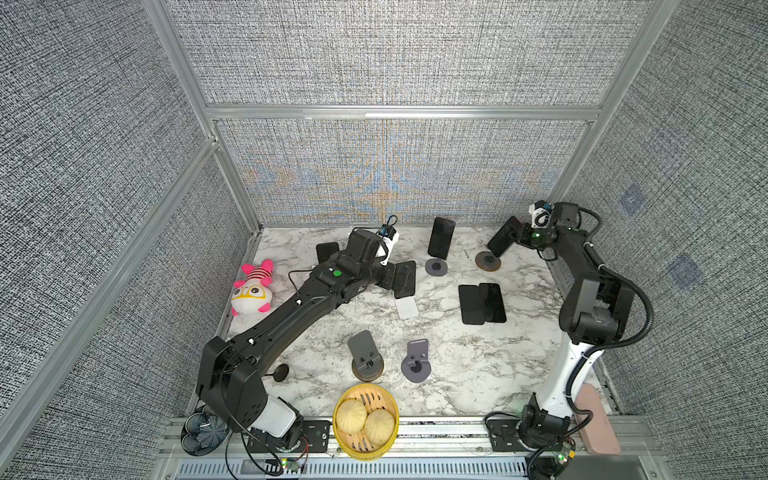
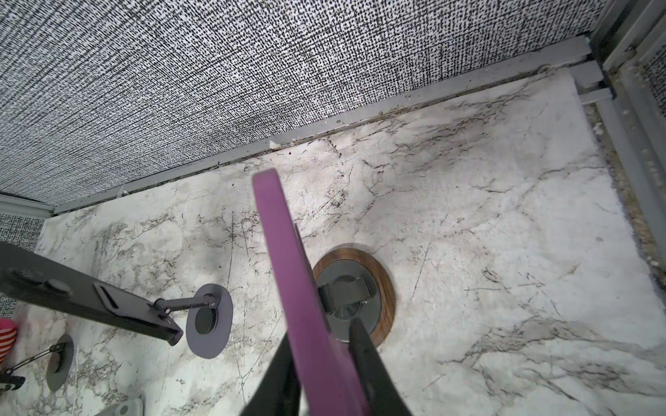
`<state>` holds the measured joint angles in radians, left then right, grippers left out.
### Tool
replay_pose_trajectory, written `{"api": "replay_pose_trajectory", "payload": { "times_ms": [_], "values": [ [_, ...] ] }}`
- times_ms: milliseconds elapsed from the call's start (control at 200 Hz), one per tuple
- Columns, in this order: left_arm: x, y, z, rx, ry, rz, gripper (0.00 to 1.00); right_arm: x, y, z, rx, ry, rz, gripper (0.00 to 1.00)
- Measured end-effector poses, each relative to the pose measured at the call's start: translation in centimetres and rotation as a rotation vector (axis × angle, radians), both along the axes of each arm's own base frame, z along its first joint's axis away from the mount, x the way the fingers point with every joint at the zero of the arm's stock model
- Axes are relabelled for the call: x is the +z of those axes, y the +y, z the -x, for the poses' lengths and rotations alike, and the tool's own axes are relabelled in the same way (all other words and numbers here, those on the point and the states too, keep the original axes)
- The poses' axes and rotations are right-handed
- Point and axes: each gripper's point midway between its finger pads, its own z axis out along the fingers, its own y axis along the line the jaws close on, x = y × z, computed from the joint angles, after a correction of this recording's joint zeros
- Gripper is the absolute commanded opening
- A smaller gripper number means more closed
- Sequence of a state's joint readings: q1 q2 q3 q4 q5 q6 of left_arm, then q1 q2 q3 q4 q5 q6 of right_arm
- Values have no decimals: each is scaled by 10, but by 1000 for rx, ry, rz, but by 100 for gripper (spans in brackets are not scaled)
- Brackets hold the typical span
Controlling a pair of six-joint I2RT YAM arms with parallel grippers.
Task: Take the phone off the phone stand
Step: 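Grasp the pink-edged phone with the right gripper and lift it off its stand, then bring the phone to the left gripper while the left gripper closes on it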
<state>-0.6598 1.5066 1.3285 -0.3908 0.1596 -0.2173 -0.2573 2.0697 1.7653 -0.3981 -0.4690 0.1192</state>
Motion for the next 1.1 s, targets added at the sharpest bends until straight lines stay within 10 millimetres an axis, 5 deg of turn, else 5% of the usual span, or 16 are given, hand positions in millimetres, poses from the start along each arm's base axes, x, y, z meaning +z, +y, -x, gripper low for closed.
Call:
{"api": "replay_pose_trajectory", "payload": {
  "times_ms": [375, 745, 900, 1100],
  "values": [
    [-2, -3, 3, -5, 5, -3, 99, 8, 3, 6, -3, 7, -18, 13],
    [-8, 3, 15, 7, 12, -11, 99, 44, 6, 24, -6, -8, -7, 7],
    [2, -10, 19, -31, -23, 17, 99, 73, 22, 53, 15, -29, -22, 7],
    [20, -60, 35, -196, -103, -3, 99, 103, 81, 113, 127, -13, -49, 7]
  ]
}}
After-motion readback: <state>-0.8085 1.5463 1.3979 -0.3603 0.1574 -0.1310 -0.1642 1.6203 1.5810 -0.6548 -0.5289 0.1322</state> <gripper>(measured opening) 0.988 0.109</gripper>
